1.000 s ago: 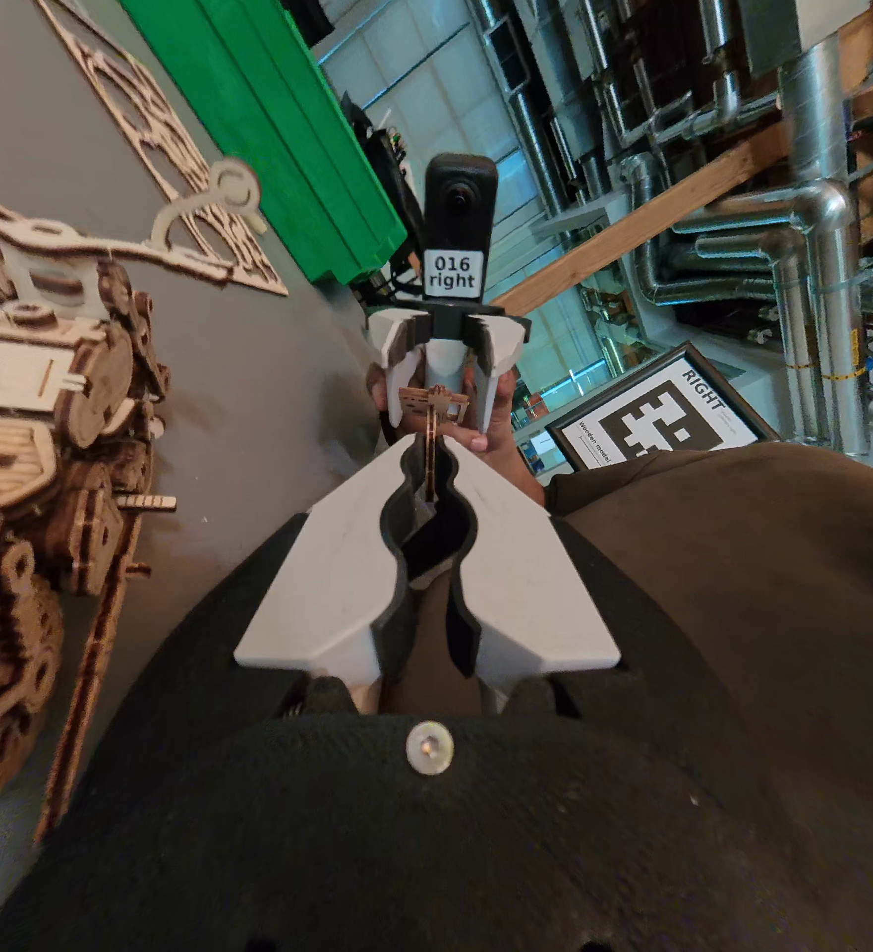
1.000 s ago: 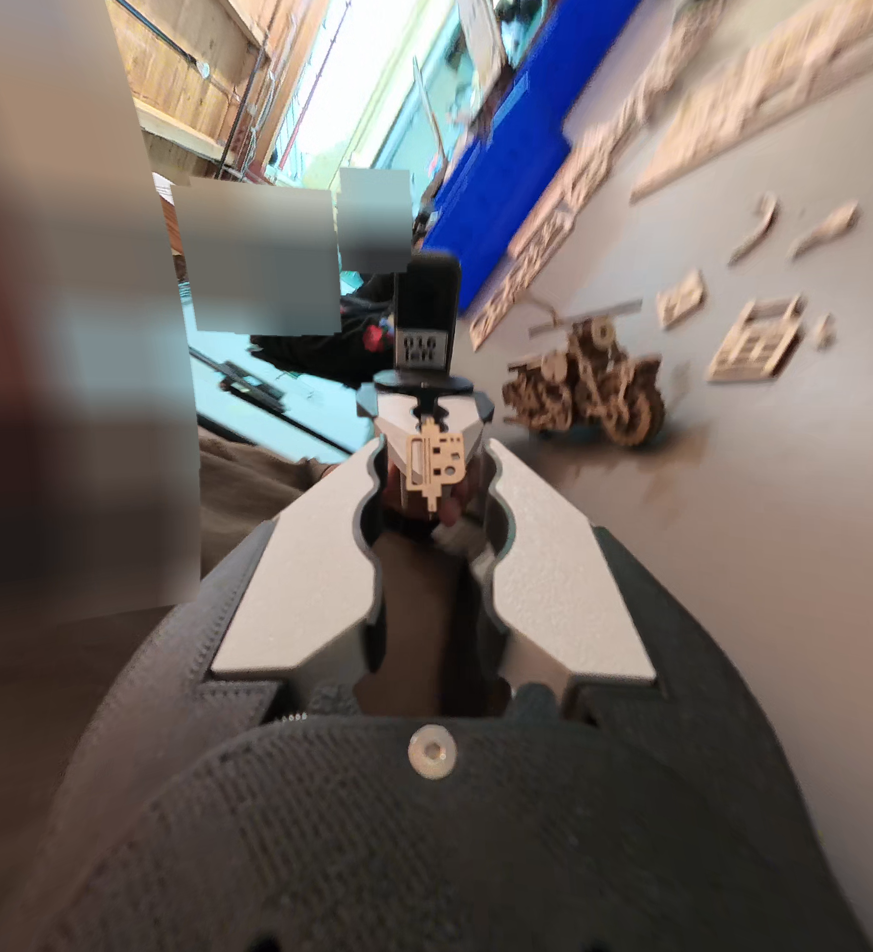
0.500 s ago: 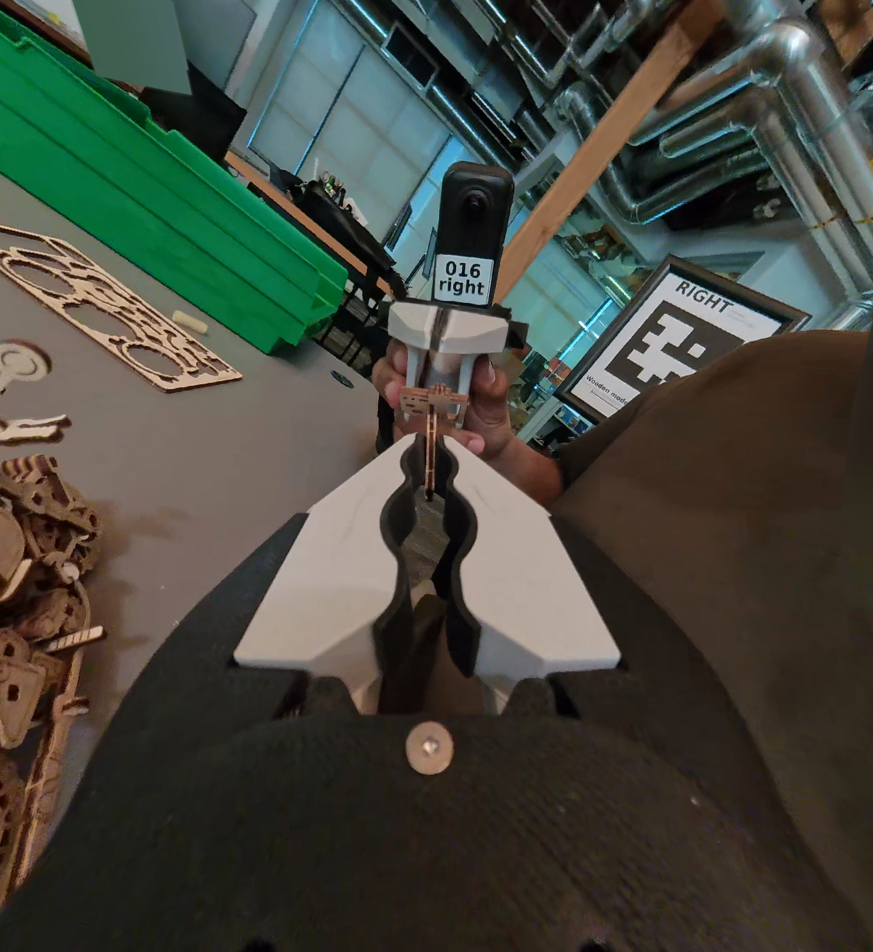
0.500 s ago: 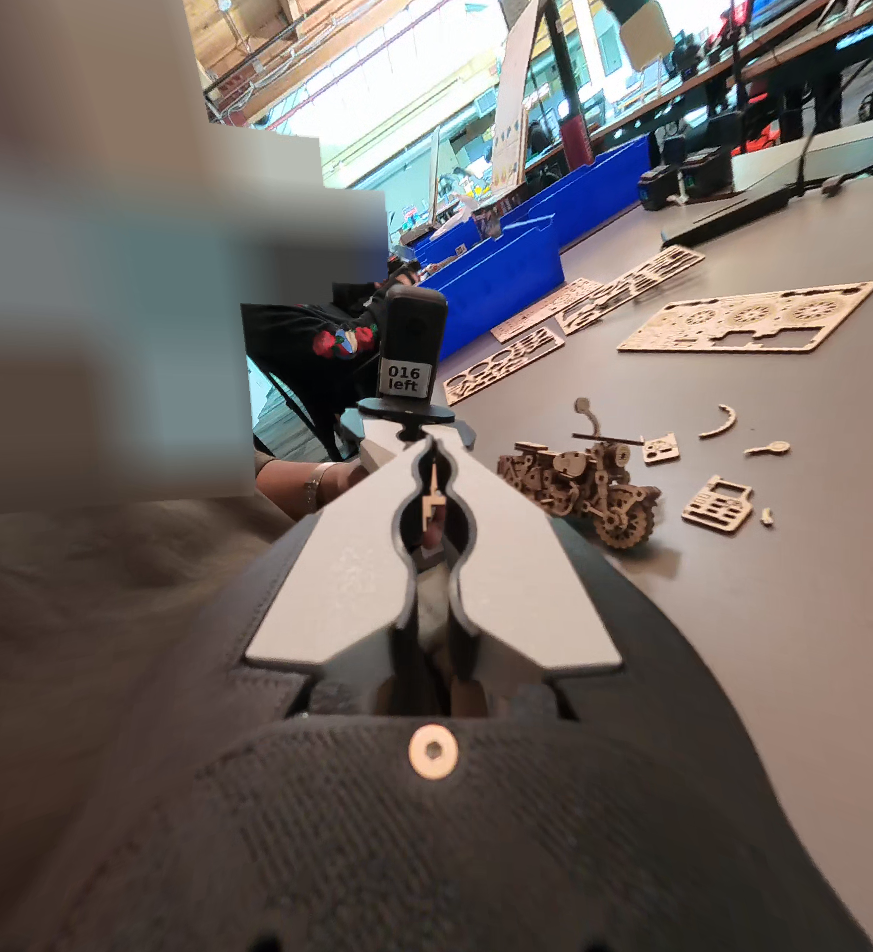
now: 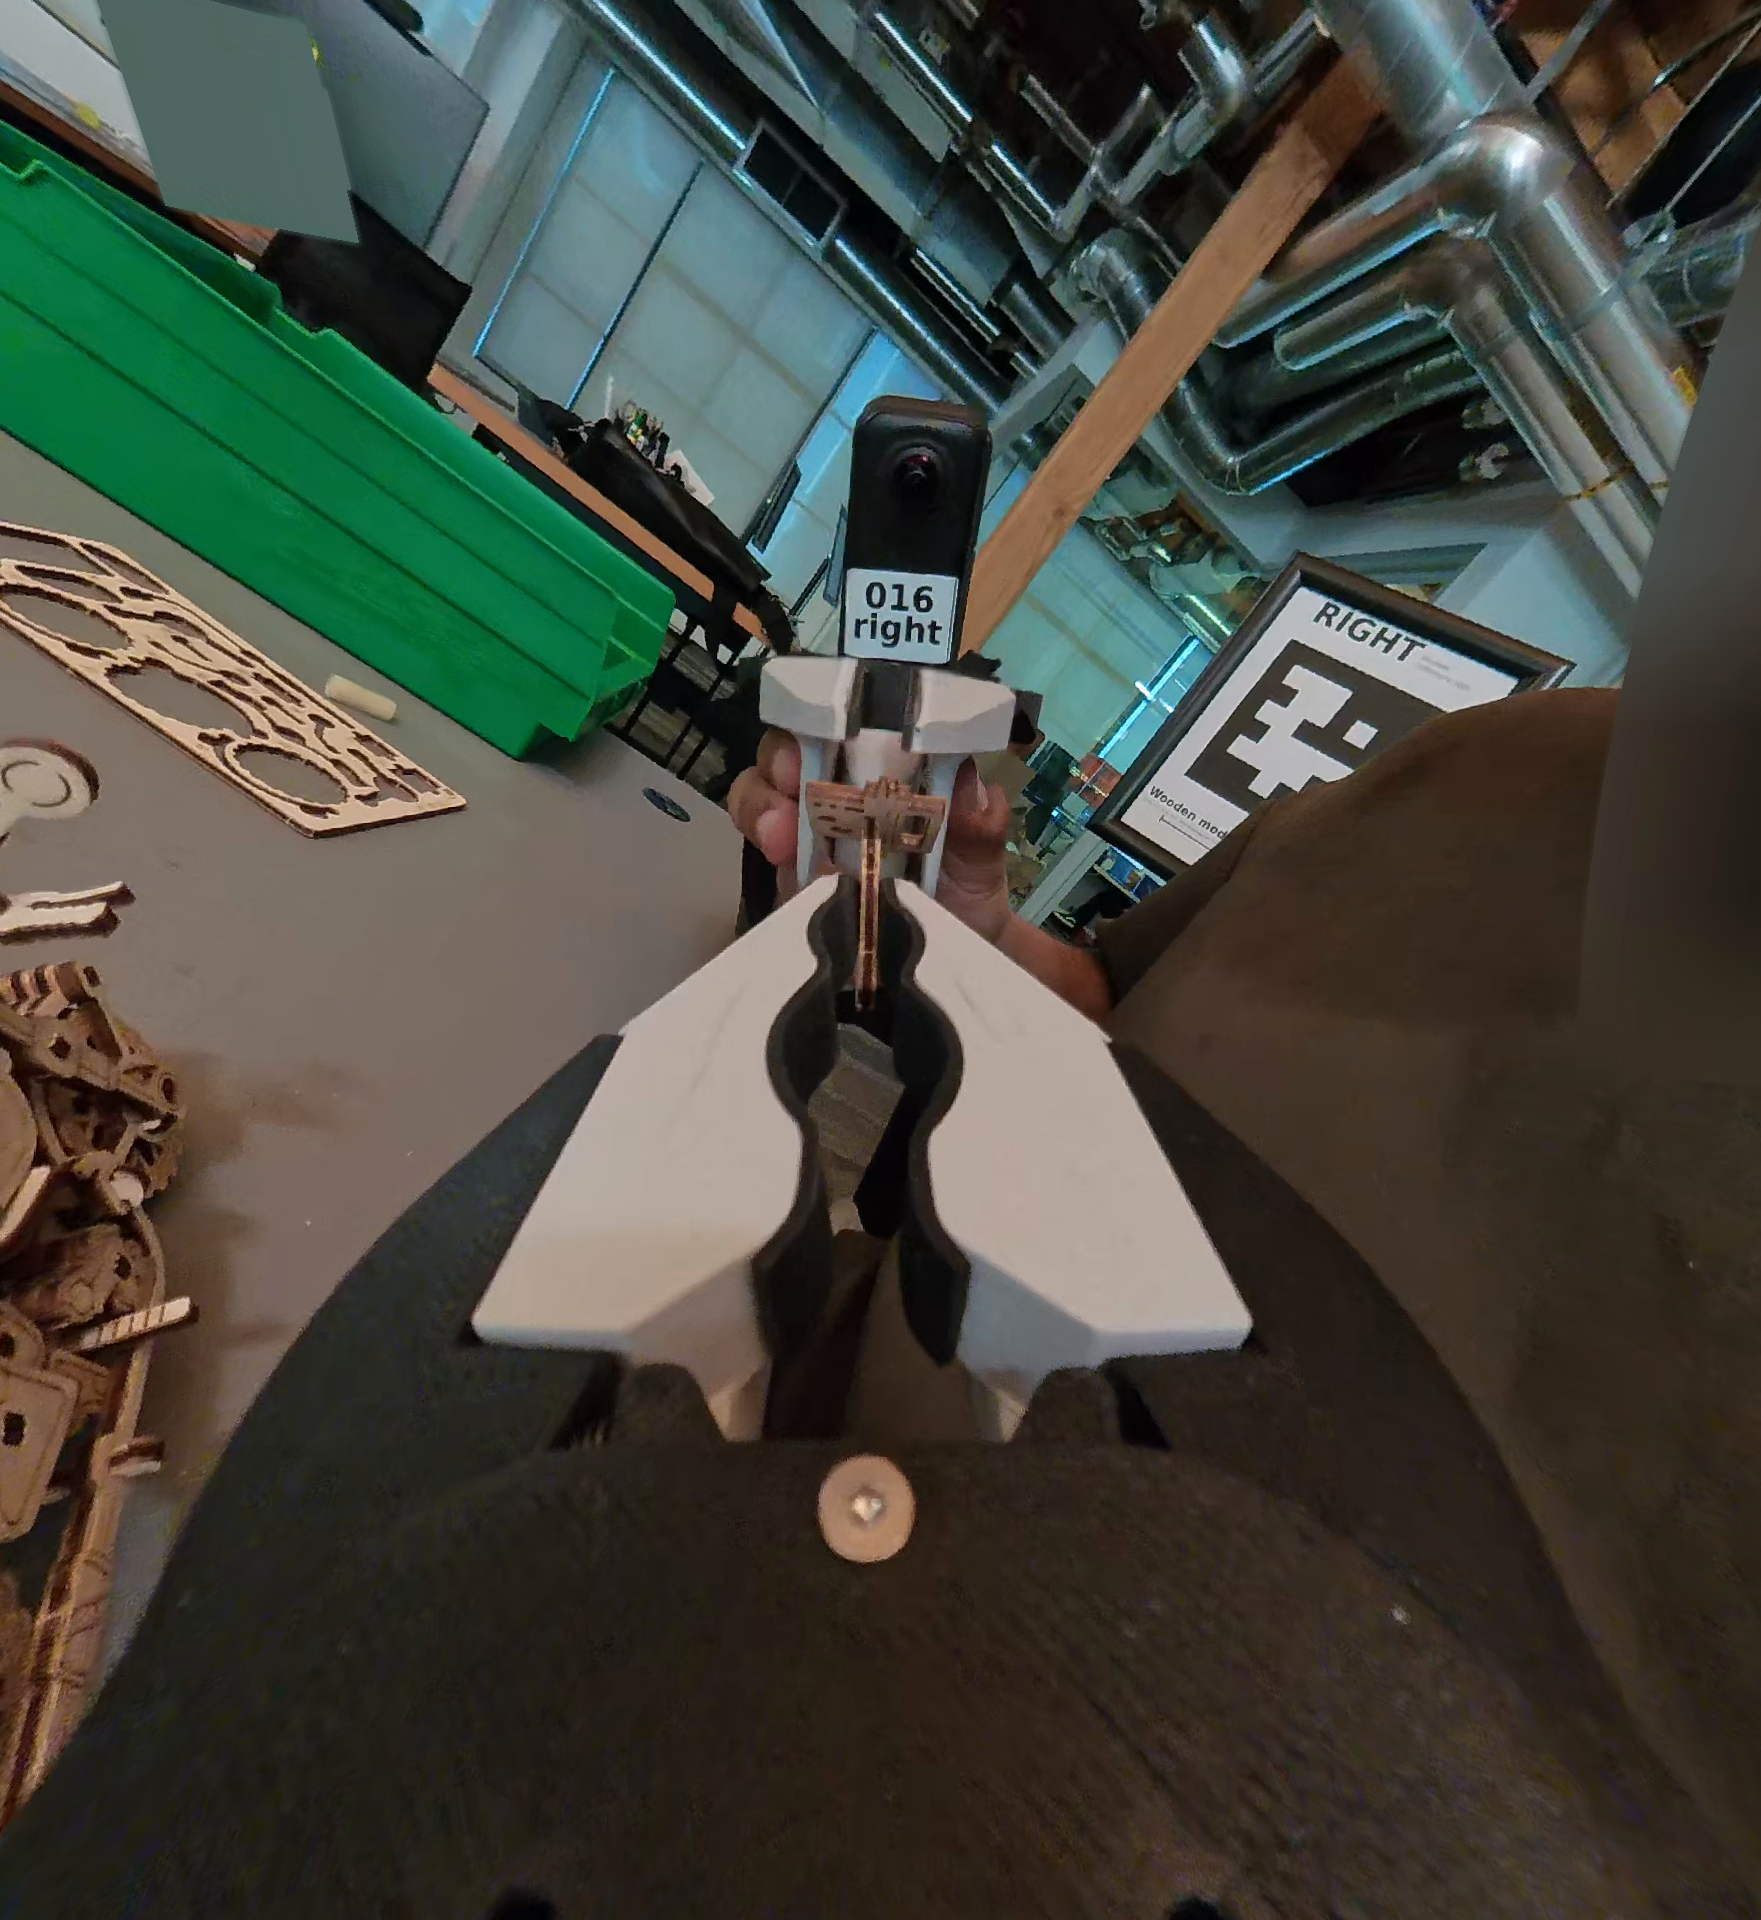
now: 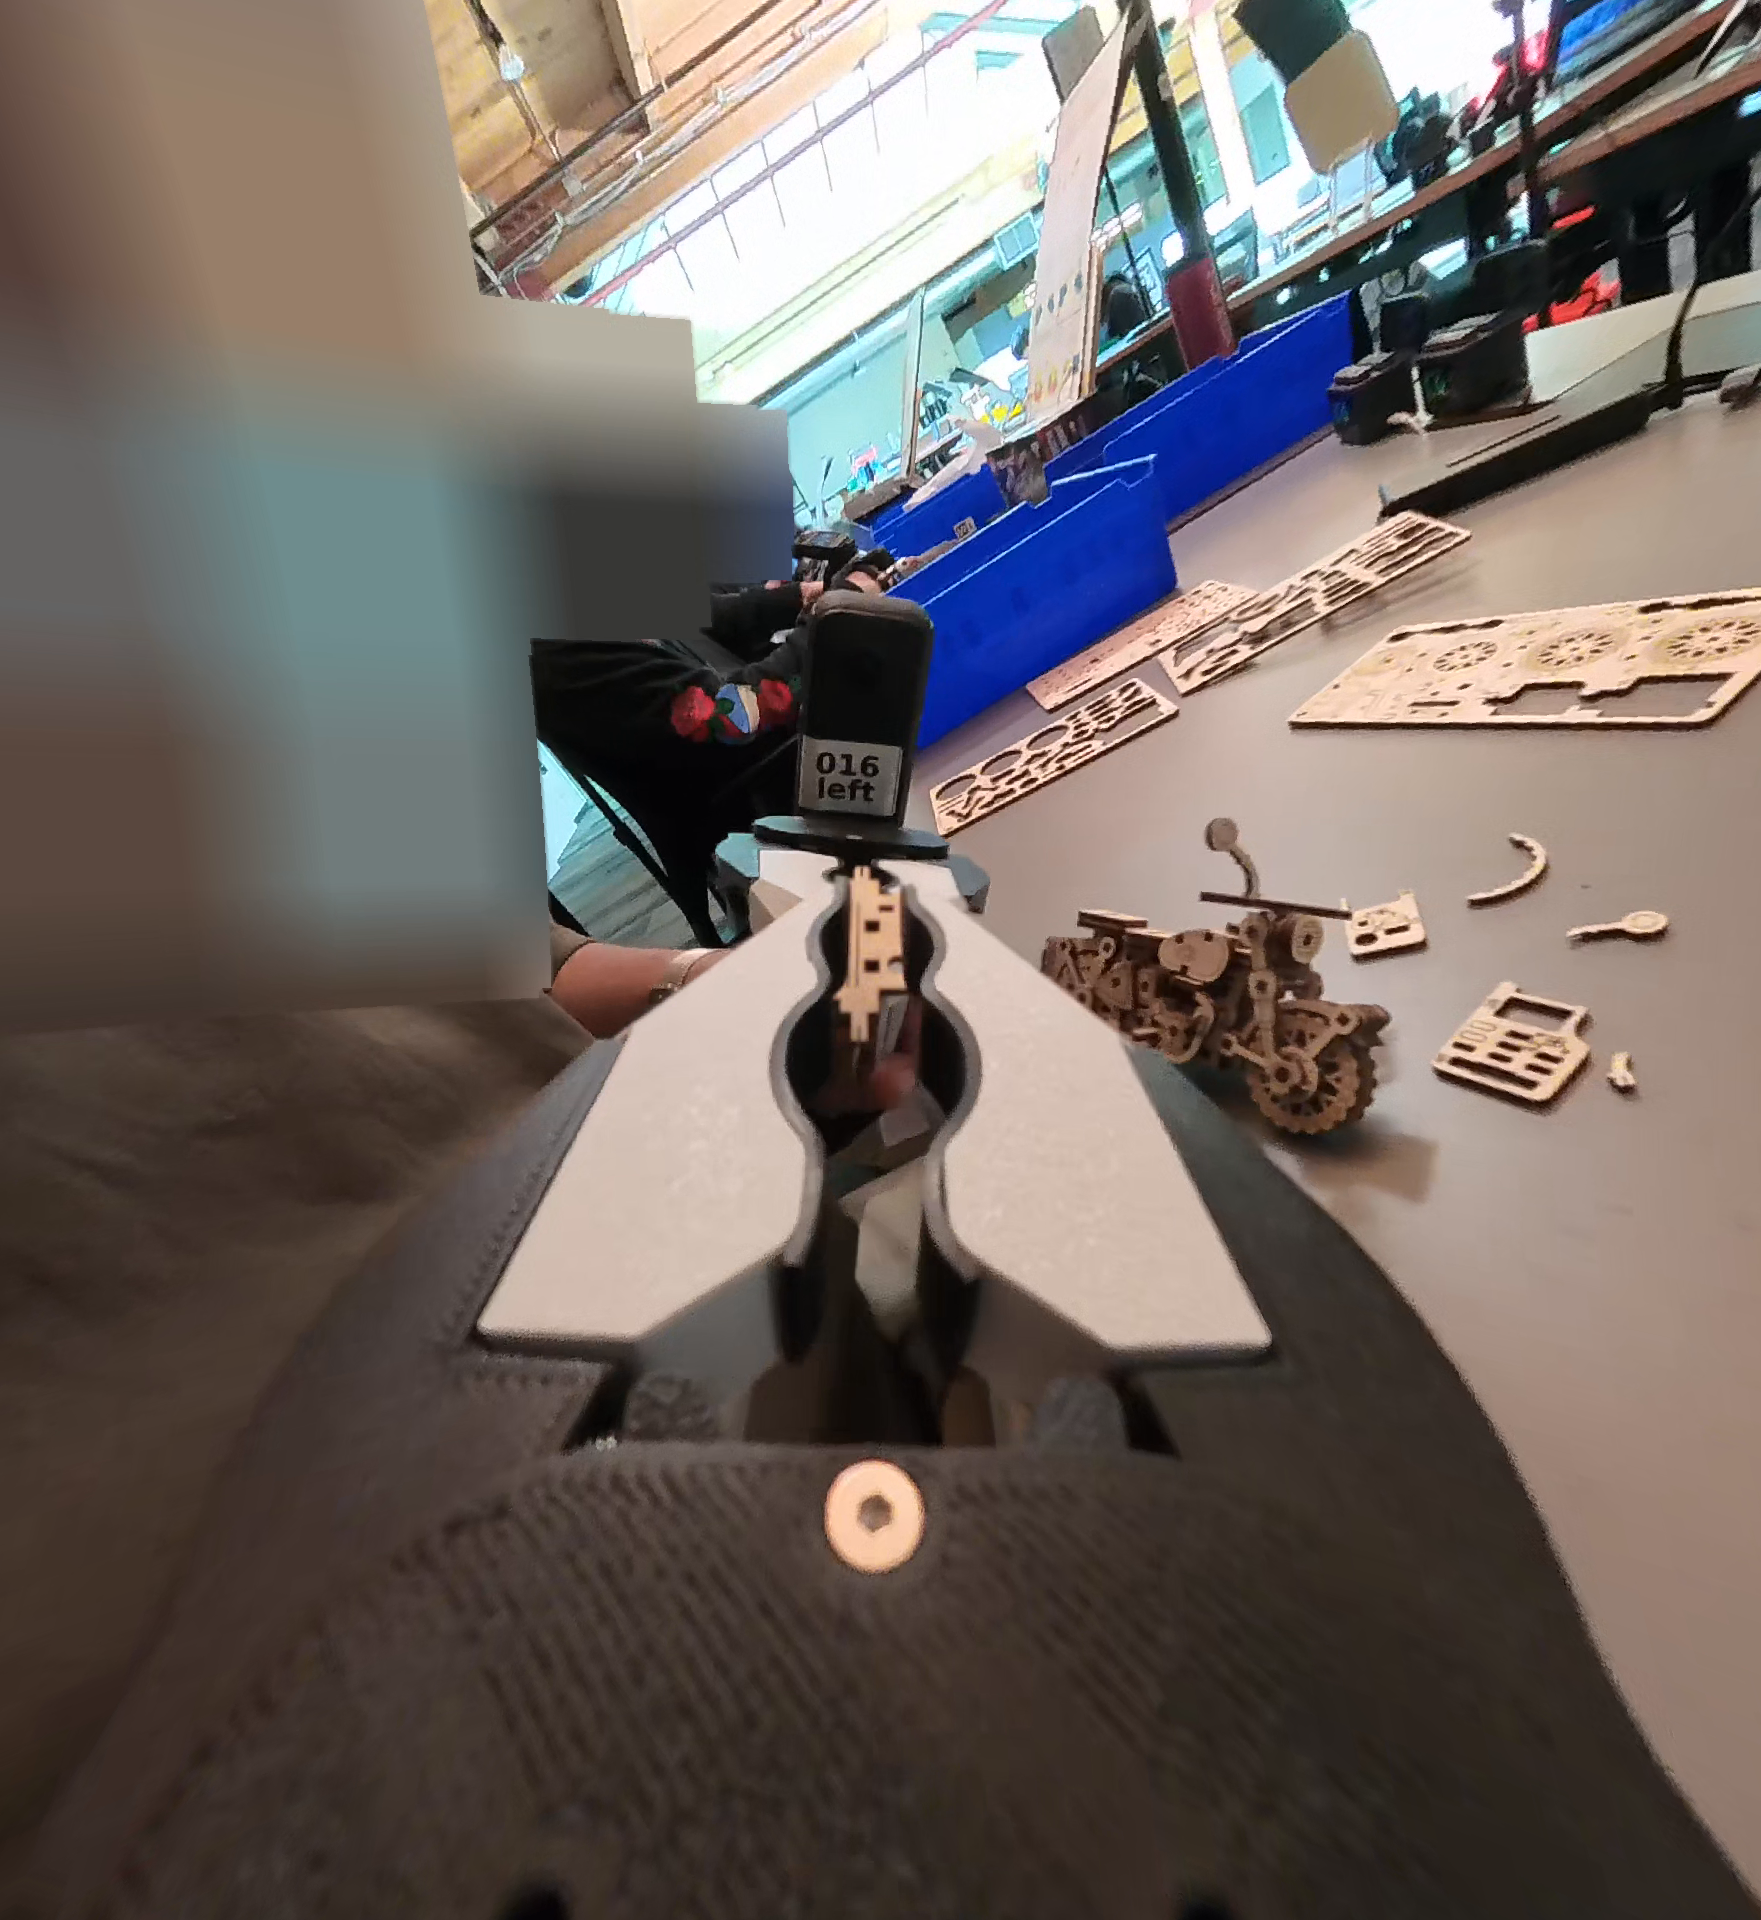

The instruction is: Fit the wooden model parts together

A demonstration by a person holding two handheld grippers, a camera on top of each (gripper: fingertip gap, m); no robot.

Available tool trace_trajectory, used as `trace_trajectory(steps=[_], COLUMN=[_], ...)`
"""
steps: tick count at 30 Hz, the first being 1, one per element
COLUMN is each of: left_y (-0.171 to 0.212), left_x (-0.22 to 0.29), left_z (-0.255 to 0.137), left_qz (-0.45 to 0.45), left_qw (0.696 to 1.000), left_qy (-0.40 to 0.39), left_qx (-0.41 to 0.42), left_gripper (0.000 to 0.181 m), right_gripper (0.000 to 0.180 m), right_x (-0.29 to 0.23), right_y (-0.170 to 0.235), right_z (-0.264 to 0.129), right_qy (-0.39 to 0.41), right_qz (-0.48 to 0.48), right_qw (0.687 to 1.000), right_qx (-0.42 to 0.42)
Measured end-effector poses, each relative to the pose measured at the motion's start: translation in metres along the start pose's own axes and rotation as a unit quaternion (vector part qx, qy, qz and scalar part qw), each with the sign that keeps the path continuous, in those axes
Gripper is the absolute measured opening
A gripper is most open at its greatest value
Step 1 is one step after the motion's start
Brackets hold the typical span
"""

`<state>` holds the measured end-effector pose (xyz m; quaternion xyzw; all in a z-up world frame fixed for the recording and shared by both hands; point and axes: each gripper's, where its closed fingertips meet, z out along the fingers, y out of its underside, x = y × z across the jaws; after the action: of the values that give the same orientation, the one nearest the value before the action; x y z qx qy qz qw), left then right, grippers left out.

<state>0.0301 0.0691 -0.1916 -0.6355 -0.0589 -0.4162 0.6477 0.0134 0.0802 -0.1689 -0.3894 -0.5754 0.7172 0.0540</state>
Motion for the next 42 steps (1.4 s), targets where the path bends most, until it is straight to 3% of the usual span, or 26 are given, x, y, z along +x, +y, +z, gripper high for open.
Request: trace_trajectory(steps=[10,15,18,23,33,38,42], left_y=[-0.004,-0.006,-0.006,-0.009,-0.010,-0.010,-0.010], left_x=[0.002,0.001,0.001,0.000,0.002,0.002,0.001], left_z=[-0.001,-0.002,-0.002,-0.003,-0.003,-0.003,-0.003], left_qz=[0.000,-0.002,-0.005,-0.007,-0.014,-0.011,-0.021], left_qw=[1.000,1.000,1.000,1.000,0.999,0.999,0.999], left_qy=[0.002,0.001,-0.001,-0.002,0.001,-0.001,0.002], left_qx=[0.013,0.017,0.020,0.027,0.031,0.032,0.034], left_gripper=[0.001,0.001,0.001,0.001,0.001,0.001,0.002], right_gripper=[0.010,0.007,0.009,0.008,0.010,0.007,0.007], right_x=[-0.002,-0.004,-0.003,-0.002,-0.002,-0.003,-0.002], right_y=[0.010,-0.003,0.009,-0.005,0.007,-0.006,0.006], right_z=[0.006,0.000,0.006,-0.001,0.006,0.000,0.006], right_qy=[-0.008,-0.005,-0.008,0.000,-0.003,-0.002,-0.005], right_qz=[0.004,-0.003,0.008,0.002,0.008,0.003,0.012], right_qw=[1.000,1.000,1.000,1.000,1.000,1.000,1.000], right_qx=[-0.024,0.009,-0.022,0.014,-0.013,0.020,-0.010])
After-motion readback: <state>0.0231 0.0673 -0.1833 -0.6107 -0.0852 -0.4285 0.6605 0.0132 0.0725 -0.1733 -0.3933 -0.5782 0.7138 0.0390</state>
